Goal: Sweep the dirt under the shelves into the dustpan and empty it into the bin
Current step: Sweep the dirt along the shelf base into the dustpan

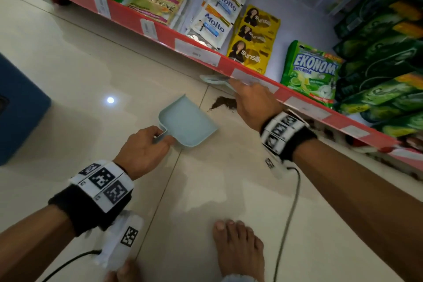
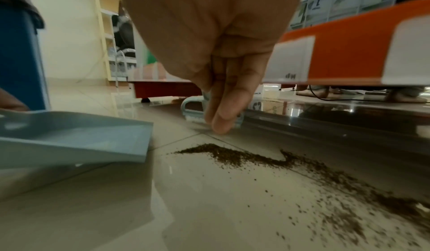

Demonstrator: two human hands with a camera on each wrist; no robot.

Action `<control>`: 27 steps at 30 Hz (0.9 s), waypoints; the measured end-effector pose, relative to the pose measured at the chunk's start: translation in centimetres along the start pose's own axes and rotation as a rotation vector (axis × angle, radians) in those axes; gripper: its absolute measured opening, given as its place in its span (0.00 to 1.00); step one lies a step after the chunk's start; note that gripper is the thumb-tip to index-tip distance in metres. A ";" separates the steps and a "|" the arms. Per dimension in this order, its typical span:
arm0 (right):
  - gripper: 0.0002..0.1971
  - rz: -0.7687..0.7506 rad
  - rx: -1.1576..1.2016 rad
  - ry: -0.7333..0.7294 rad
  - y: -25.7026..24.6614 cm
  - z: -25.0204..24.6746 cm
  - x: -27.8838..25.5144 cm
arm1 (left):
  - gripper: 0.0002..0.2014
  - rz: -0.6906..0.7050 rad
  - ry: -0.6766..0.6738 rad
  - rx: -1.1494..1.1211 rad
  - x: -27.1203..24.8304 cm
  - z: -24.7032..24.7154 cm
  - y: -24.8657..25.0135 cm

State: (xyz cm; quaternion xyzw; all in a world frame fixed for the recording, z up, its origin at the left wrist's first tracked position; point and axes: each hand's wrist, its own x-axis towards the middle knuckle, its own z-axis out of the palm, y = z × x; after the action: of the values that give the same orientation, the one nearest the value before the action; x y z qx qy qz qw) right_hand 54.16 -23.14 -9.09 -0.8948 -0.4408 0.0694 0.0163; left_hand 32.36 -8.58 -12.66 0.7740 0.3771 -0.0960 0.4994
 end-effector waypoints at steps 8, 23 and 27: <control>0.15 0.013 -0.123 -0.156 1.3 -0.1 -2.7 | 0.15 0.026 -0.036 -0.059 1.1 1.3 0.3; 0.25 -0.148 -0.164 -0.137 1.5 -0.8 0.1 | 0.17 0.024 0.006 -0.006 0.3 1.6 -1.0; 0.25 -0.135 -0.167 -0.181 4.6 -1.1 -3.4 | 0.18 -0.022 0.045 -0.026 -0.4 1.5 -0.3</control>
State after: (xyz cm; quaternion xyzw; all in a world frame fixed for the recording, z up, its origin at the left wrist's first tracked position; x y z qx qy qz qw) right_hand 55.91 -28.59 -8.09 -0.8515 -0.5038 0.1116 -0.0934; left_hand 32.23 -10.00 -13.39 0.7652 0.3982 -0.0790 0.4997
